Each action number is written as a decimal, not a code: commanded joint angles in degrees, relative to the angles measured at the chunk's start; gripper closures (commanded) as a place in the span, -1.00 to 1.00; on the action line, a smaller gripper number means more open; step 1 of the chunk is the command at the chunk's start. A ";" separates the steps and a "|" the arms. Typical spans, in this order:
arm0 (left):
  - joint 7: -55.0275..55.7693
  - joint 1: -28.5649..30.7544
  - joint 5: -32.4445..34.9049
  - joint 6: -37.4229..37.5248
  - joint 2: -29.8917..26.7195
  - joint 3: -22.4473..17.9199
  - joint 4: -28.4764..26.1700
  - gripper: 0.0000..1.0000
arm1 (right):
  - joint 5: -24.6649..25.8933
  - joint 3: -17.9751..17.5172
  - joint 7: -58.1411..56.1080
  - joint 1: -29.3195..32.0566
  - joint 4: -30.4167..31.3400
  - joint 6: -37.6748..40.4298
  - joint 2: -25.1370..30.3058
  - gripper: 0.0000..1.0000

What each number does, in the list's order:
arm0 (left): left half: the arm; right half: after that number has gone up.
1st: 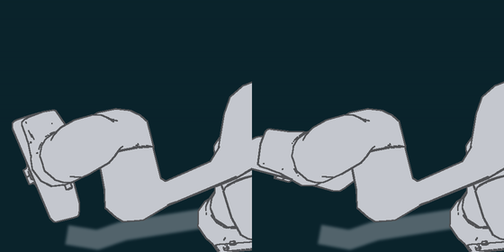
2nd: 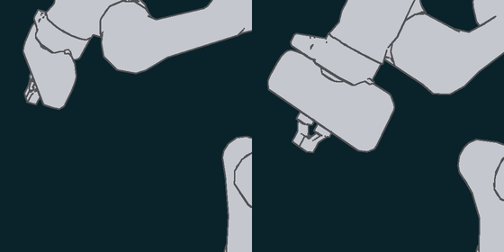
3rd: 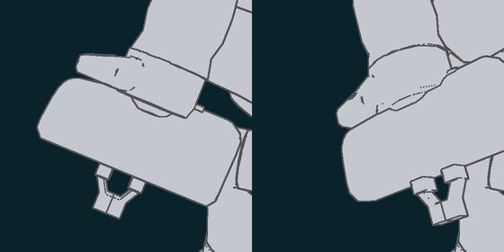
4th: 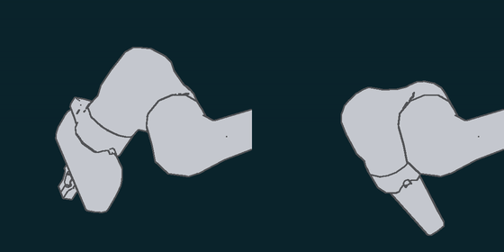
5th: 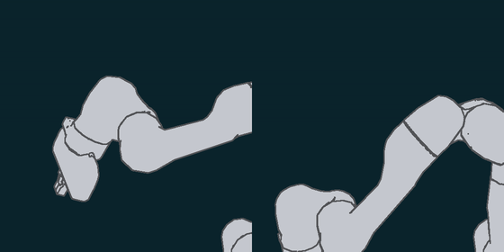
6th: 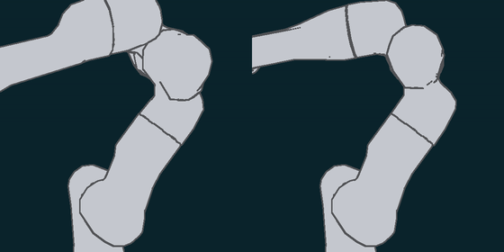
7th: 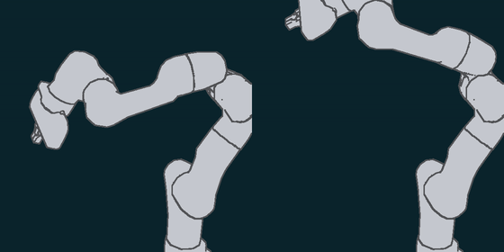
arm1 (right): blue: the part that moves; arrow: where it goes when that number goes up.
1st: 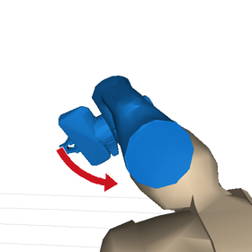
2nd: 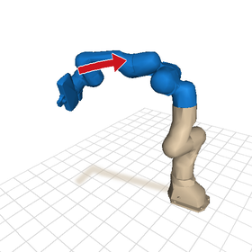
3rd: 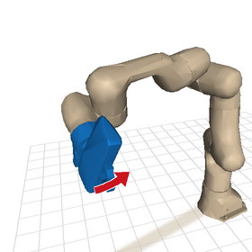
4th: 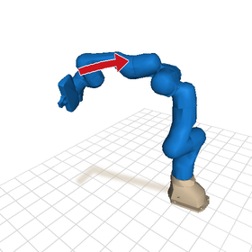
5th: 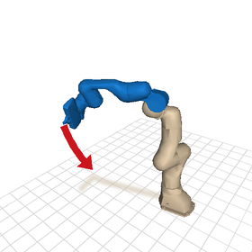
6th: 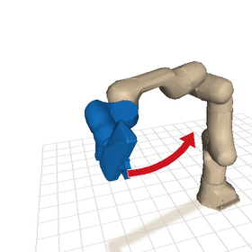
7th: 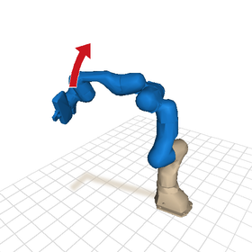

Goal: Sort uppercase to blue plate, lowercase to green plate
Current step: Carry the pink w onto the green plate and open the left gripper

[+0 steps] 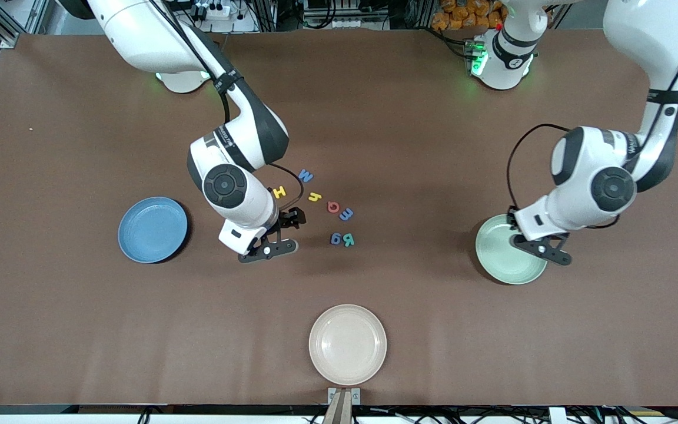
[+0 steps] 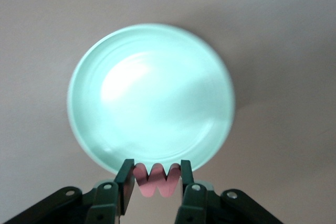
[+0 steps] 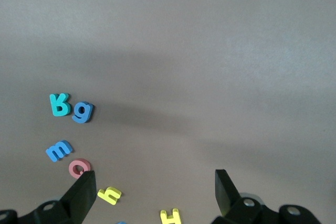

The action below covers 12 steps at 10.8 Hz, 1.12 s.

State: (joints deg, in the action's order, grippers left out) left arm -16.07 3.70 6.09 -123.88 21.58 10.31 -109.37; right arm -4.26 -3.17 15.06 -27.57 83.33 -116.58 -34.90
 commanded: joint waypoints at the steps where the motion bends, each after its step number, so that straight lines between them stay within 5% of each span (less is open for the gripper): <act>1: -3.43 -0.36 -1.26 -0.22 5.55 -2.48 4.32 1.00 | 2.13 0.09 -3.62 0.67 -2.90 0.30 -0.35 -1.00; 2: -3.35 -0.36 -1.08 -1.53 6.97 -2.49 4.77 0.95 | 2.76 0.18 -5.38 1.03 -4.04 0.30 -0.34 -1.00; 6: -2.56 -0.36 -0.82 -3.03 8.04 -2.57 7.14 -0.91 | 2.85 0.18 -8.21 2.00 -4.05 0.48 -0.08 -1.00; 10: -3.17 -0.36 -0.03 -0.94 6.20 -2.93 10.92 -1.00 | 4.78 0.18 -8.30 2.09 -4.05 0.92 0.01 -1.00; 12: -2.47 -0.36 -1.42 6.25 4.01 -2.84 14.34 -1.00 | 4.70 0.10 -8.30 1.30 -3.88 0.92 -0.17 -1.00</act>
State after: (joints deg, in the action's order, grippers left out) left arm -18.17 3.67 6.07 -122.71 28.01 7.91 -97.00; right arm -0.68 -2.69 7.05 -25.90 80.09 -116.37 -34.87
